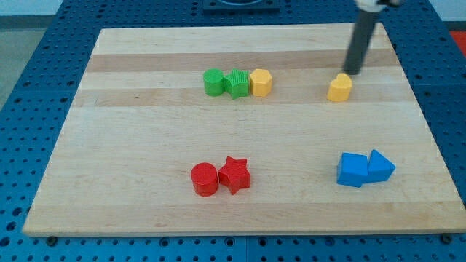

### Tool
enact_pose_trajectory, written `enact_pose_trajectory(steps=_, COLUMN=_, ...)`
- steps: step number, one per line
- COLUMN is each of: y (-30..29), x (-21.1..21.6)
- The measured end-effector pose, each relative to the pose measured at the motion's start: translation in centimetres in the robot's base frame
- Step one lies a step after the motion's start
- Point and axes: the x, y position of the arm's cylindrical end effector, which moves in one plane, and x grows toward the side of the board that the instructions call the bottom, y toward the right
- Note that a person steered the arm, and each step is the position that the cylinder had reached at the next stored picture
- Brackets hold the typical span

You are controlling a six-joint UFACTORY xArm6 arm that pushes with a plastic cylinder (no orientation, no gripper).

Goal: Push the yellow blocks close to the green blocks

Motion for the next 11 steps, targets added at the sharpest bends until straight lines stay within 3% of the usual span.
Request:
enact_pose_trajectory(steps=1, y=3.1, x=1.7)
enact_pose_trajectory(steps=3, y=-8.6, x=5.1)
enact_pose_trajectory(steps=4, y=-11.6, x=5.5)
enact_pose_trajectory(steps=6, y=-9.6, x=5.9)
enact_pose_trajectory(steps=8, y=-19.1, x=9.4)
enact_pose_trajectory(steps=10, y=-19.9, x=10.0)
enact_pose_trajectory(steps=11, y=-22.9, x=12.3)
